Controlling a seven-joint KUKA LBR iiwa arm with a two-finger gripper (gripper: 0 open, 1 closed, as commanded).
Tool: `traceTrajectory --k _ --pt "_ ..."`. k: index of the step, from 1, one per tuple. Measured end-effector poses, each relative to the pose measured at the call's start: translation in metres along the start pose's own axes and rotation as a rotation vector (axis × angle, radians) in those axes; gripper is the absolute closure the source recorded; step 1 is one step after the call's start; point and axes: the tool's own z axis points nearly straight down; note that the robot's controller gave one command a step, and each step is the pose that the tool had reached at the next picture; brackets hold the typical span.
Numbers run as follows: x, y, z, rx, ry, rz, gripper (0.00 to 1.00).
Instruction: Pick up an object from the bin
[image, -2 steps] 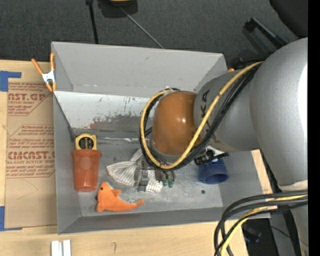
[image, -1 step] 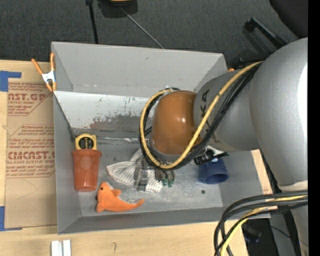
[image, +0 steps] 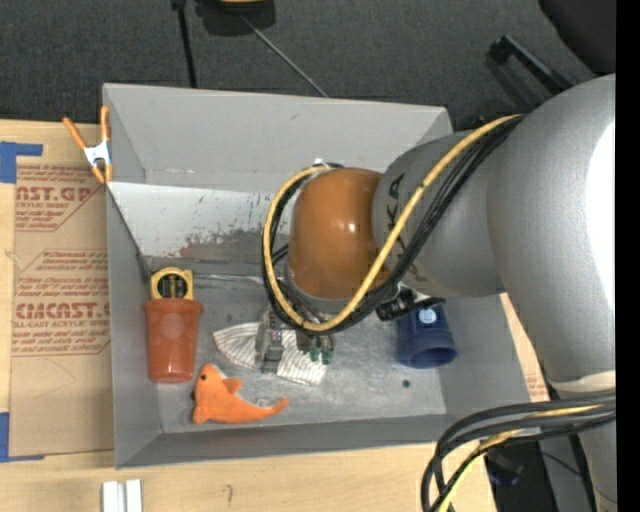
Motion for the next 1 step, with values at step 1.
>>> traceTrajectory --k 1 --pt "0.0167 0.0076 -0.0082 0.0 0.0 0.002 1.0"
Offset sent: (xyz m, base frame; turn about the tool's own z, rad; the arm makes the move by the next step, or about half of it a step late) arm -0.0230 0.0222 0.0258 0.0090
